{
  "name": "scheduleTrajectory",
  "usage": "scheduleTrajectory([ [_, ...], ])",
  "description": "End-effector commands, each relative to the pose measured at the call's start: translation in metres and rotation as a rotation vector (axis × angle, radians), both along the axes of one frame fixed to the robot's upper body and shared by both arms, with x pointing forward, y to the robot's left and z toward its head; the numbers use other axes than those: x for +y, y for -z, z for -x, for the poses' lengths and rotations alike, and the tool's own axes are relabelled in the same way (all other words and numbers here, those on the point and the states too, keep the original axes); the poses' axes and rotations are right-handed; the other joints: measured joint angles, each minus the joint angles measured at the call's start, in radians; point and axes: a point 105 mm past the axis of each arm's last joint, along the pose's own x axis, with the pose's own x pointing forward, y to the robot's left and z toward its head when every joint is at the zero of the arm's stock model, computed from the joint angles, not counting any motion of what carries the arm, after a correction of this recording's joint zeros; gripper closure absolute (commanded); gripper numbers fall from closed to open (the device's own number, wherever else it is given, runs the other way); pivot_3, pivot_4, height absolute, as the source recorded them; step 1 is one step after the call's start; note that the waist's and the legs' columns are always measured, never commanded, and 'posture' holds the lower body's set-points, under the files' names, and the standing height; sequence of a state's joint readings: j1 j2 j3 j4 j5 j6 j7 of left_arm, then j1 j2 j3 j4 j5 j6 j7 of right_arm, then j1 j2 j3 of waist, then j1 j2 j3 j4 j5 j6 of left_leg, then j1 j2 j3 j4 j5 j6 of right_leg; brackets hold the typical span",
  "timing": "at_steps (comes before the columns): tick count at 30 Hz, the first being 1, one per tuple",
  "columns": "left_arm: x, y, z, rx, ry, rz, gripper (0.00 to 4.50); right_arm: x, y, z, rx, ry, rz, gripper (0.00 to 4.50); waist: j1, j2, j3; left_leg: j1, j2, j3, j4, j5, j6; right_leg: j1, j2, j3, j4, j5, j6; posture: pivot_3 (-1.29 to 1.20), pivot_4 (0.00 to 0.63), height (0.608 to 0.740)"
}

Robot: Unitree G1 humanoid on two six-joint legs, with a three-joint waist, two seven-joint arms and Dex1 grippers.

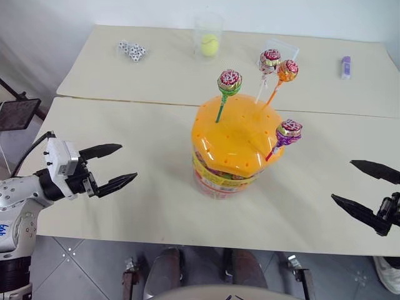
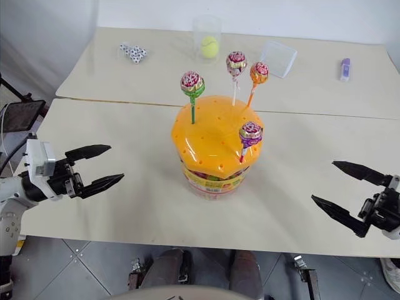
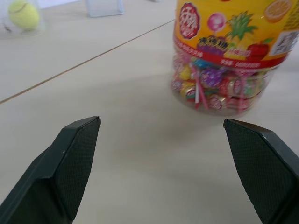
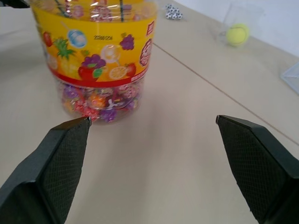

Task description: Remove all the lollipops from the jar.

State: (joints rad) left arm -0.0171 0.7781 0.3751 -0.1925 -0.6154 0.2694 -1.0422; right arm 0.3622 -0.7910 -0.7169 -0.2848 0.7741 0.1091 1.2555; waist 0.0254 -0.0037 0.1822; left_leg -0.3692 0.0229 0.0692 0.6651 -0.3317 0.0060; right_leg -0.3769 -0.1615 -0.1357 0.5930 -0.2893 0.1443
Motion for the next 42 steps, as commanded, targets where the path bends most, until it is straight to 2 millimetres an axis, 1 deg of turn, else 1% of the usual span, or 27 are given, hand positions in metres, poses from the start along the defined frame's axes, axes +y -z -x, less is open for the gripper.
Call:
scheduleTrajectory([
  [1,0.001,0.004,0.001,-0.041,-0.001,-0.099,0.00,0.006,-0.006,0.002,-0.047,-0.024,0.012,0.02,0.000,0.000,0.000,0.000,0.000,0.000,0.000,0.000,0.000,0.000,0.000,0.000,0.000,0.000,0.000,0.00,0.150,0.740],
  [2,0.000,0.000,-0.002,-0.035,-0.007,-0.060,0.00,0.012,-0.009,0.002,-0.071,-0.042,-0.018,0.02,0.000,0.000,0.000,0.000,0.000,0.000,0.000,0.000,0.000,0.000,0.000,0.000,0.000,0.000,0.000,0.00,0.150,0.740],
  [4,-0.002,-0.017,-0.009,-0.011,-0.002,0.096,0.00,0.021,-0.019,-0.001,-0.119,-0.044,-0.102,0.02,0.000,0.000,0.000,0.000,0.000,0.002,0.000,0.000,0.000,0.000,0.000,0.000,0.000,0.000,0.000,0.00,0.150,0.740],
  [5,-0.004,-0.027,-0.008,-0.015,0.035,0.156,0.00,0.026,-0.027,0.000,-0.160,-0.050,-0.155,0.02,0.002,0.000,0.000,0.000,0.000,0.001,0.000,0.000,0.000,0.000,0.000,0.001,0.000,0.000,0.000,0.00,0.150,0.740],
  [8,-0.008,-0.062,-0.002,0.066,0.186,0.345,0.00,0.034,-0.053,0.006,-0.270,-0.038,-0.311,0.02,0.003,0.000,0.000,-0.001,0.005,-0.004,0.003,0.000,0.000,0.000,0.001,0.001,0.002,0.000,0.000,0.00,0.150,0.740],
  [10,-0.010,-0.078,0.004,0.117,0.278,0.398,0.00,0.041,-0.065,0.016,-0.314,-0.067,-0.375,0.02,0.002,0.000,0.000,0.000,0.004,-0.005,0.002,0.000,-0.001,0.000,0.001,0.001,0.003,0.000,0.000,0.00,0.150,0.740],
  [11,-0.011,-0.083,0.005,0.129,0.304,0.407,0.00,0.045,-0.069,0.020,-0.331,-0.080,-0.392,0.02,0.001,0.000,0.000,0.000,0.003,-0.004,0.002,-0.001,-0.001,0.000,0.001,0.001,0.003,0.000,0.000,0.00,0.150,0.740],
  [12,-0.011,-0.089,0.006,0.133,0.328,0.425,0.00,0.048,-0.071,0.022,-0.339,-0.084,-0.400,0.02,0.001,0.001,0.000,0.001,0.002,-0.004,0.002,-0.001,-0.001,0.000,0.002,0.001,0.003,0.000,0.000,0.00,0.150,0.740],
  [13,-0.016,-0.097,0.004,0.123,0.357,0.426,0.00,0.051,-0.077,0.025,-0.351,-0.087,-0.424,0.02,0.001,0.001,0.000,0.001,0.002,-0.004,0.002,-0.001,-0.002,0.000,0.002,0.001,0.003,0.000,0.000,0.00,0.150,0.740],
  [15,-0.031,-0.108,-0.001,0.084,0.419,0.391,0.00,0.056,-0.092,0.030,-0.391,-0.086,-0.495,0.02,0.002,0.000,0.000,0.000,0.003,-0.003,0.003,-0.001,-0.002,0.000,0.004,0.002,0.002,0.000,0.000,0.00,0.150,0.740],
  [17,-0.042,-0.114,-0.004,0.053,0.459,0.360,0.00,0.061,-0.099,0.032,-0.403,-0.092,-0.521,0.02,0.003,0.000,0.000,-0.001,0.004,-0.002,0.006,-0.001,-0.002,0.000,0.005,0.002,0.002,0.000,0.000,0.00,0.150,0.740],
  [18,-0.058,-0.121,-0.007,0.016,0.506,0.343,0.00,0.066,-0.104,0.035,-0.414,-0.114,-0.543,0.02,0.004,0.000,0.000,0.000,0.004,-0.002,0.006,-0.002,-0.002,0.000,0.006,0.003,0.002,0.000,0.000,0.00,0.150,0.740],
  [19,-0.079,-0.128,-0.013,-0.031,0.546,0.321,0.00,0.074,-0.110,0.041,-0.420,-0.137,-0.584,0.02,0.011,0.000,0.000,0.000,0.004,-0.001,0.006,-0.002,-0.003,0.000,0.006,0.004,0.002,0.000,0.000,0.00,0.150,0.740],
  [20,-0.094,-0.133,-0.015,-0.065,0.574,0.305,0.00,0.079,-0.114,0.045,-0.421,-0.152,-0.616,0.02,0.016,0.000,0.000,-0.001,0.004,0.000,0.007,-0.002,-0.003,0.001,0.007,0.004,0.002,0.000,0.000,0.00,0.150,0.740],
  [22,-0.113,-0.138,-0.024,-0.082,0.585,0.300,0.00,0.080,-0.111,0.050,-0.414,-0.123,-0.600,0.02,0.027,-0.001,0.000,-0.003,0.005,-0.001,0.011,-0.003,-0.004,0.001,0.009,0.005,0.002,0.000,0.000,0.00,0.150,0.740],
  [23,-0.118,-0.138,-0.027,-0.082,0.581,0.295,0.00,0.080,-0.109,0.050,-0.408,-0.107,-0.585,0.02,0.026,-0.001,-0.001,-0.003,0.005,0.000,0.011,-0.003,-0.004,0.001,0.010,0.006,0.002,0.000,0.000,0.00,0.150,0.740],
  [26,-0.131,-0.137,-0.028,-0.072,0.614,0.286,0.00,0.075,-0.102,0.054,-0.391,-0.065,-0.556,0.02,0.015,-0.001,-0.001,-0.001,0.007,0.003,0.009,-0.005,-0.003,0.000,0.012,0.008,0.001,0.000,0.000,0.00,0.150,0.740],
  [28,-0.143,-0.134,-0.029,-0.062,0.636,0.258,0.00,0.070,-0.098,0.058,-0.381,-0.023,-0.538,0.02,0.012,-0.001,0.000,-0.001,0.007,0.003,0.009,-0.005,-0.003,-0.001,0.012,0.009,0.002,0.000,0.000,0.00,0.150,0.740],
  [30,-0.150,-0.130,-0.031,-0.046,0.648,0.228,0.00,0.067,-0.092,0.060,-0.358,0.008,-0.520,0.02,0.013,-0.001,0.000,-0.002,0.007,0.003,0.010,-0.005,-0.003,0.000,0.012,0.009,0.001,0.000,0.000,0.00,0.150,0.740],
  [33,-0.155,-0.128,-0.031,-0.022,0.661,0.219,0.64,0.064,-0.089,0.063,-0.346,0.042,-0.509,0.00,0.014,-0.001,-0.001,-0.002,0.007,0.004,0.012,-0.006,-0.002,0.000,0.012,0.011,0.002,0.000,0.000,0.00,0.150,0.740],
  [40,-0.170,-0.132,-0.021,-0.006,0.718,0.213,2.74,0.056,-0.080,0.070,-0.315,0.089,-0.510,0.00,0.019,-0.001,-0.001,-0.002,0.007,0.005,0.014,-0.007,-0.001,0.000,0.012,0.013,0.002,0.000,0.000,0.00,0.150,0.740],
  [42,-0.173,-0.133,-0.019,-0.010,0.726,0.215,3.45,0.055,-0.080,0.070,-0.314,0.090,-0.514,0.00,0.020,-0.001,-0.001,-0.001,0.008,0.005,0.014,-0.007,-0.001,0.000,0.012,0.013,0.002,0.000,0.000,0.00,0.150,0.740],
])
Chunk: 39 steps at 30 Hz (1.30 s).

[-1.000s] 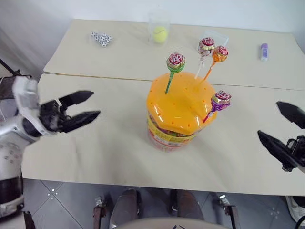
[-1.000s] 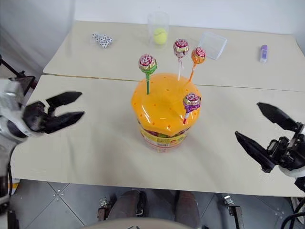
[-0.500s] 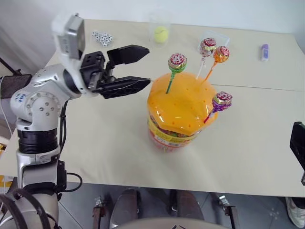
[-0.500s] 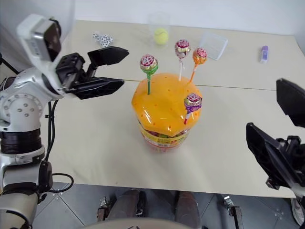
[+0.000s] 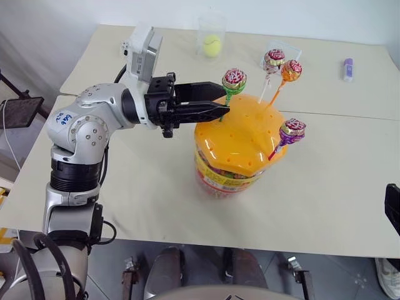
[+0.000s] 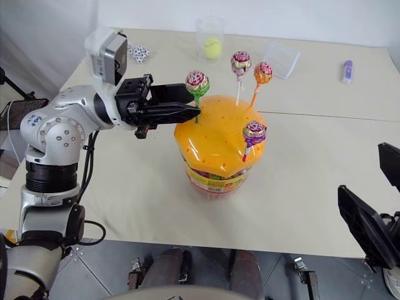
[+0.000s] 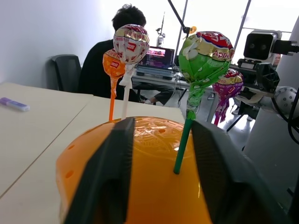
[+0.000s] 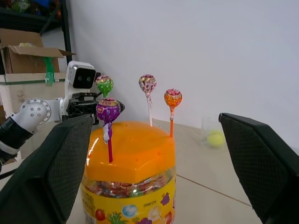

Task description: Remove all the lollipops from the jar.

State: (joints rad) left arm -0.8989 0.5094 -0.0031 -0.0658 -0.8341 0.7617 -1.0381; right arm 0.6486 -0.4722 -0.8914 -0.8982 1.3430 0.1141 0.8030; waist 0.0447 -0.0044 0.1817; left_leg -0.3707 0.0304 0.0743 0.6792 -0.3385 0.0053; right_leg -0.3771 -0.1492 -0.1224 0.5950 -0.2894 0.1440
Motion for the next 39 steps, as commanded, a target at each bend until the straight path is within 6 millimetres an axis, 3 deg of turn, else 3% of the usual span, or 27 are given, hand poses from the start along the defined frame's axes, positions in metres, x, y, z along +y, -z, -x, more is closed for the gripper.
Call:
scheduleTrajectory([
  [1,-0.008,-0.012,0.011,-0.060,0.036,0.009,3.67,-0.002,-0.004,0.005,-0.029,0.015,0.011,0.00,0.002,0.000,0.000,0.000,0.000,0.000,0.000,0.000,0.000,0.000,0.000,0.000,0.000,0.000,0.000,0.00,0.150,0.740],
  [4,-0.007,-0.019,0.013,-0.045,0.047,0.068,4.48,-0.003,-0.003,0.005,-0.022,-0.002,0.008,0.00,0.007,0.000,0.000,0.000,0.000,0.000,0.001,0.000,0.000,0.000,0.000,0.000,0.000,0.000,0.000,0.00,0.150,0.740],
  [6,-0.004,-0.025,0.014,-0.031,0.060,0.129,4.48,-0.002,-0.003,0.004,-0.020,-0.018,0.008,0.00,0.007,0.000,0.000,0.000,0.000,0.000,0.001,0.000,0.001,0.000,0.000,0.001,0.000,0.000,0.000,0.00,0.150,0.740],
  [10,0.022,-0.058,0.012,0.085,0.096,0.416,4.48,0.003,-0.008,-0.001,-0.039,-0.076,0.010,0.00,0.004,0.000,0.000,0.000,0.000,-0.003,0.002,-0.001,0.001,0.000,0.000,0.003,0.000,0.000,0.000,0.00,0.150,0.740],
  [13,0.063,-0.062,-0.006,0.188,-0.037,0.509,4.48,0.014,-0.013,-0.004,-0.049,-0.191,0.064,0.00,-0.006,0.000,0.000,0.001,0.000,-0.007,0.002,-0.001,0.001,0.000,0.000,0.003,0.001,0.000,0.000,0.00,0.150,0.740],
  [14,0.082,-0.052,-0.017,0.223,-0.148,0.477,4.48,0.020,-0.013,-0.005,-0.047,-0.245,0.103,0.00,-0.012,0.000,0.000,0.002,0.000,-0.006,0.002,-0.001,0.001,0.000,0.000,0.004,0.002,0.000,0.000,0.00,0.150,0.740],
  [16,0.123,-0.006,-0.035,0.297,-0.434,0.290,4.48,0.029,-0.013,-0.007,-0.043,-0.340,0.170,0.00,-0.029,0.002,-0.001,0.003,0.001,-0.006,0.000,-0.001,0.001,0.000,0.000,0.004,0.002,0.000,0.000,0.00,0.150,0.740],
  [18,0.162,0.043,-0.040,0.399,-0.655,0.096,4.48,0.033,-0.014,-0.009,-0.061,-0.359,0.210,0.00,-0.040,0.003,-0.001,0.008,0.000,-0.004,-0.006,-0.001,0.001,0.000,0.002,0.008,0.002,0.000,0.000,0.00,0.150,0.740],
  [21,0.210,0.104,-0.024,0.529,-0.854,-0.128,4.48,0.041,-0.006,-0.008,-0.052,-0.402,0.274,0.00,-0.035,0.000,0.000,0.011,0.000,-0.003,-0.013,-0.001,0.000,-0.001,0.002,0.009,0.000,0.000,0.000,0.00,0.150,0.740],
  [24,0.242,0.145,-0.002,0.650,-0.981,-0.259,4.48,0.043,0.007,-0.008,-0.021,-0.428,0.342,0.00,-0.014,-0.005,-0.002,0.003,0.000,-0.003,-0.009,-0.003,0.000,-0.005,0.001,0.008,-0.001,0.000,0.000,0.00,0.150,0.740],
  [26,0.250,0.165,0.011,0.689,-1.025,-0.343,4.48,0.042,0.014,-0.010,0.002,-0.437,0.372,0.00,-0.005,-0.005,-0.002,-0.002,0.000,-0.003,-0.001,-0.007,0.001,-0.007,0.001,0.008,0.000,0.000,0.000,0.00,0.150,0.740],
  [30,0.241,0.176,0.018,0.685,-1.014,-0.346,4.48,0.036,0.027,-0.014,0.060,-0.449,0.431,0.00,0.001,-0.005,-0.002,0.002,0.000,-0.003,0.002,-0.009,0.003,-0.002,0.000,0.010,-0.003,0.000,0.000,0.00,0.150,0.740],
  [33,0.238,0.175,0.017,0.668,-1.020,-0.330,3.83,0.029,0.029,-0.017,0.066,-0.430,0.422,0.00,-0.003,-0.003,-0.002,0.004,0.001,-0.001,0.002,-0.010,0.003,-0.002,0.000,0.012,-0.002,0.000,0.000,0.00,0.150,0.740],
  [39,0.231,0.163,0.031,0.568,-0.909,-0.311,2.04,0.016,0.029,-0.022,0.082,-0.382,0.373,0.00,-0.008,-0.003,-0.002,0.003,0.002,0.001,0.002,-0.010,0.002,-0.006,0.001,0.012,0.002,0.000,0.000,0.00,0.150,0.740],
])
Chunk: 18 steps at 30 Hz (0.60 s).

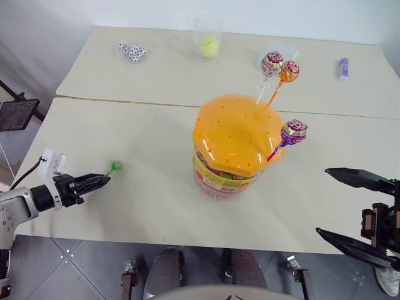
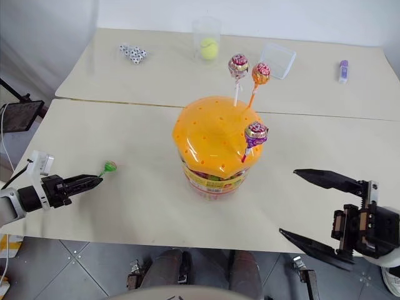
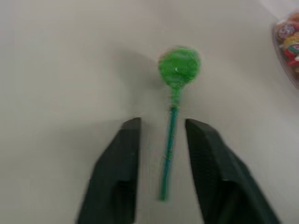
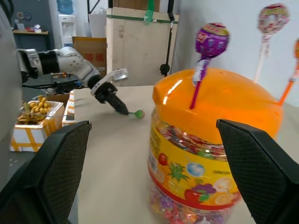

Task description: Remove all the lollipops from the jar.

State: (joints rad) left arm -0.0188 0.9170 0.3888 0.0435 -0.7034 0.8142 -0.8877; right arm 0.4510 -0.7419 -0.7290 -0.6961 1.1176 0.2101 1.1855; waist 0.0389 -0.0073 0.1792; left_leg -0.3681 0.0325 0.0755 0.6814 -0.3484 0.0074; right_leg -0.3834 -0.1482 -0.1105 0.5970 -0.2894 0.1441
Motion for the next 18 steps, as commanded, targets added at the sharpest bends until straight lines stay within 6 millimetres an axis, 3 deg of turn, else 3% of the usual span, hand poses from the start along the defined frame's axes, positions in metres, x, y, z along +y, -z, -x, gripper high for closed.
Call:
scheduleTrajectory([
  [1,0.001,-0.016,0.008,-0.095,0.087,-0.028,1.69,-0.007,-0.004,0.000,0.002,0.030,-0.029,0.00,-0.004,0.000,0.000,0.000,0.000,0.001,0.000,0.000,0.000,-0.001,0.000,0.000,0.000,0.000,0.000,0.00,0.150,0.740],
  [4,0.007,-0.045,-0.001,-0.300,0.104,-0.043,0.77,-0.022,-0.006,-0.005,0.031,0.108,-0.083,0.00,-0.004,0.000,0.000,-0.001,0.000,0.004,0.000,0.000,0.000,-0.001,0.000,0.000,0.000,0.000,0.000,0.00,0.150,0.740],
  [6,-0.009,-0.082,-0.001,-0.455,0.176,0.091,0.21,-0.038,-0.014,-0.011,0.019,0.204,-0.123,0.00,-0.002,-0.001,0.000,-0.001,0.000,0.005,0.000,0.000,0.000,-0.001,0.000,0.000,0.000,0.000,0.000,0.00,0.150,0.740],
  [9,-0.044,-0.120,0.010,-0.617,0.331,0.282,0.21,-0.057,-0.028,-0.014,-0.006,0.312,-0.189,0.00,-0.001,0.000,0.000,-0.001,0.000,0.003,0.001,-0.001,0.001,-0.001,-0.002,0.002,0.000,0.000,0.000,0.00,0.150,0.740],
  [11,-0.062,-0.133,0.015,-0.676,0.388,0.363,0.21,-0.059,-0.034,-0.013,-0.010,0.316,-0.203,0.00,-0.004,0.001,-0.001,0.000,0.000,0.004,0.000,-0.001,0.002,-0.001,-0.002,0.002,0.000,0.001,0.002,0.00,0.150,0.740],
  [13,-0.077,-0.141,0.021,-0.751,0.449,0.428,0.21,-0.049,-0.040,-0.014,-0.014,0.266,-0.195,0.00,-0.010,0.001,-0.001,0.000,0.000,0.004,0.000,-0.001,0.002,-0.001,-0.001,0.002,0.001,0.001,0.002,0.00,0.150,0.740],
  [18,-0.097,-0.126,0.028,-0.682,0.549,0.456,0.21,-0.016,-0.050,-0.034,0.063,0.127,-0.146,0.00,-0.034,0.001,-0.001,0.002,0.000,0.009,0.001,-0.001,0.001,-0.002,0.000,0.005,0.002,0.001,0.002,0.00,0.150,0.740],
])
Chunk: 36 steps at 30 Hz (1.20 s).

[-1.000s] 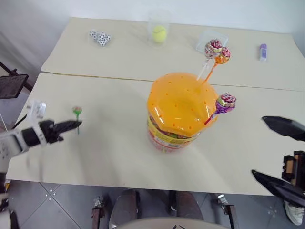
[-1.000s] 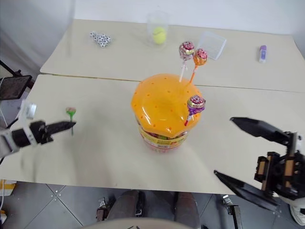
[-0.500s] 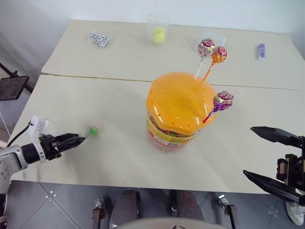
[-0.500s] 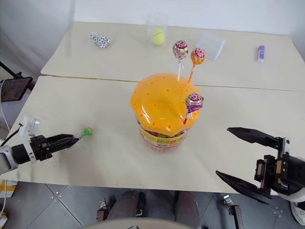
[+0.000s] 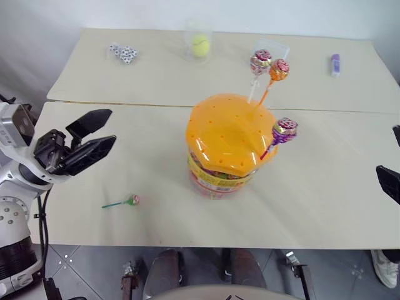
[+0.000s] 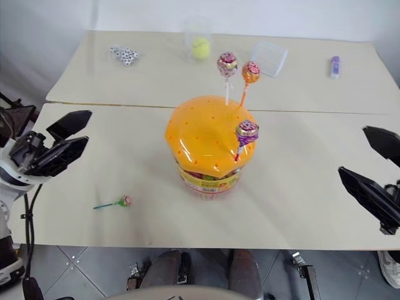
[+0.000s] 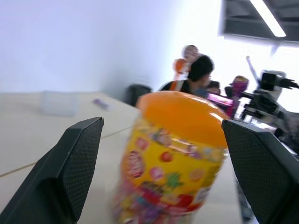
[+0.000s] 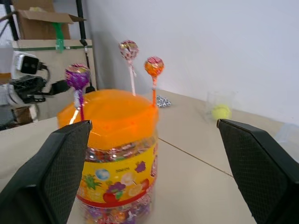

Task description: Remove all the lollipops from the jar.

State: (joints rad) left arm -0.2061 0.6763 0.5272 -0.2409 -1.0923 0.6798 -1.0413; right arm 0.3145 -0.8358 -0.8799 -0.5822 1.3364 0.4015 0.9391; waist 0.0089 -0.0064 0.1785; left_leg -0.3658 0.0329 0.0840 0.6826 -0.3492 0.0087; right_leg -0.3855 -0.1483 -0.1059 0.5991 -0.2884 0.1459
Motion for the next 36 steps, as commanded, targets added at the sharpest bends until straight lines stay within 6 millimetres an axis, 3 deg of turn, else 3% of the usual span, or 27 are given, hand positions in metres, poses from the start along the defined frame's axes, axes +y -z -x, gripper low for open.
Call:
scheduleTrajectory([
  [1,-0.014,0.004,0.011,-0.010,0.087,-0.035,0.21,0.022,-0.007,-0.011,0.045,-0.082,0.038,0.00,-0.005,0.000,0.000,0.001,0.000,0.001,0.000,0.000,0.000,0.000,0.000,0.001,0.001,0.000,0.000,0.00,0.150,0.740],
  [9,-0.021,0.011,0.013,-0.045,0.112,-0.095,0.21,0.069,0.002,-0.030,0.070,-0.278,0.196,0.00,0.013,0.000,0.000,-0.006,0.000,0.008,0.001,0.000,0.000,-0.008,0.000,0.001,0.003,0.000,0.000,0.00,0.150,0.740],
  [17,-0.018,0.013,0.017,-0.043,0.103,-0.092,0.21,0.083,0.004,-0.031,0.053,-0.374,0.182,0.00,0.015,-0.001,0.000,-0.006,0.000,0.009,0.002,-0.001,0.001,-0.008,0.000,0.001,0.002,0.000,0.000,0.00,0.150,0.740],
  [20,-0.016,0.021,0.021,0.005,0.138,-0.113,0.17,0.091,0.008,-0.029,0.022,-0.422,0.206,0.59,0.014,0.000,0.000,-0.006,0.000,0.009,0.002,-0.001,0.001,-0.008,0.000,0.001,0.002,0.000,0.000,0.00,0.150,0.740],
  [29,-0.015,0.020,0.017,0.002,0.149,-0.094,0.17,0.106,0.012,-0.035,-0.040,-0.425,0.235,3.66,0.015,0.000,0.000,-0.006,0.000,0.009,0.002,-0.001,0.001,-0.008,0.000,0.001,0.003,0.000,0.000,0.00,0.150,0.740],
  [30,-0.016,0.020,0.017,-0.001,0.152,-0.092,0.17,0.107,0.011,-0.036,-0.042,-0.425,0.220,3.66,0.014,0.000,0.000,-0.006,0.000,0.009,0.002,-0.001,0.001,-0.008,0.000,0.001,0.003,0.000,0.000,0.00,0.150,0.740],
  [33,-0.018,0.017,0.017,-0.016,0.162,-0.078,0.17,0.107,0.007,-0.039,-0.050,-0.417,0.173,4.38,0.014,0.000,0.000,-0.006,0.000,0.010,0.002,-0.001,0.001,-0.008,0.000,0.001,0.003,0.000,0.000,0.00,0.150,0.740],
  [36,-0.020,0.013,0.017,-0.030,0.171,-0.059,0.17,0.107,0.002,-0.040,-0.050,-0.425,0.126,4.44,0.014,0.000,0.000,-0.006,0.000,0.010,0.002,-0.001,0.001,-0.008,0.000,0.001,0.003,0.000,0.000,0.00,0.150,0.740],
])
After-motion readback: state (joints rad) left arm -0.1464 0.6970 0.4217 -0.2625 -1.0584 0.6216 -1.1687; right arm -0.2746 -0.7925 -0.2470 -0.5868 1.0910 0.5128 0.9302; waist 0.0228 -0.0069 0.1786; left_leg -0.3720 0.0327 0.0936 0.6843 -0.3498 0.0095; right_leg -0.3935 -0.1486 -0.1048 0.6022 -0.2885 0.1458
